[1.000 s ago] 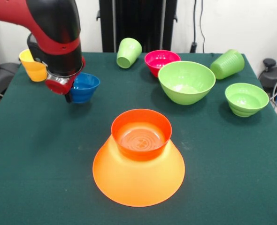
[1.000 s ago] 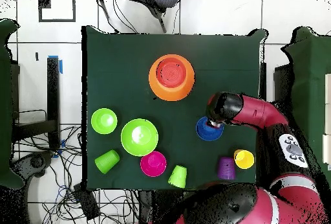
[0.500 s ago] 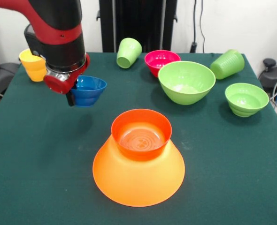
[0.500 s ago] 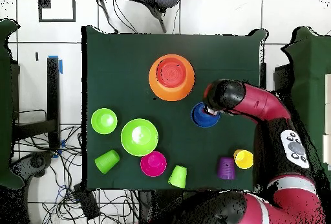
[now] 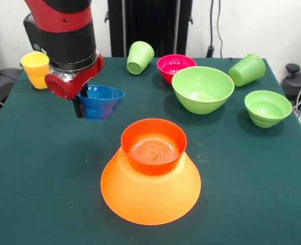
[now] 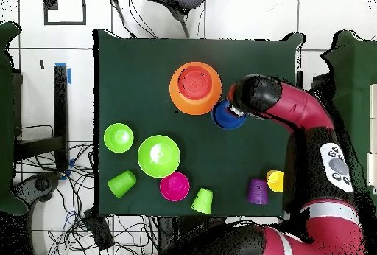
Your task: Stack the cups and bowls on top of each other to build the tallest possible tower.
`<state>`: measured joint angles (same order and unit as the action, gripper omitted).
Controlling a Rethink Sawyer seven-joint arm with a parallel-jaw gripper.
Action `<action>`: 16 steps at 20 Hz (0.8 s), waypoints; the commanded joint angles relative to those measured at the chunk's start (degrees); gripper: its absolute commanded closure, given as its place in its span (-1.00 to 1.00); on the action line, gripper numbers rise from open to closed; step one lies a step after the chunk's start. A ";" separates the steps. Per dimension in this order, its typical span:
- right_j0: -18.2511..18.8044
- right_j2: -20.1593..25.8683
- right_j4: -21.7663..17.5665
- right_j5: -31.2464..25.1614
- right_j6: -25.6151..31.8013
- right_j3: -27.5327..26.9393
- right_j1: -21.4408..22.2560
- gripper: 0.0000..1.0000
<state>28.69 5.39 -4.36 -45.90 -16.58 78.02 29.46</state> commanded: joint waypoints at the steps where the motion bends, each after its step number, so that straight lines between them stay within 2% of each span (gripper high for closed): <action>1: -2.28 4.92 3.86 5.75 -16.81 -4.14 -1.27 1.00; 9: -5.87 2.08 7.78 2.52 -23.97 -13.30 -4.00 1.00; 14: -6.54 1.26 9.79 -1.11 -26.65 -15.75 -3.53 1.00; 16: -6.10 1.61 10.08 -1.02 -26.05 -14.69 -2.66 1.00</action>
<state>23.87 4.81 4.02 -44.74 -27.26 66.93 29.05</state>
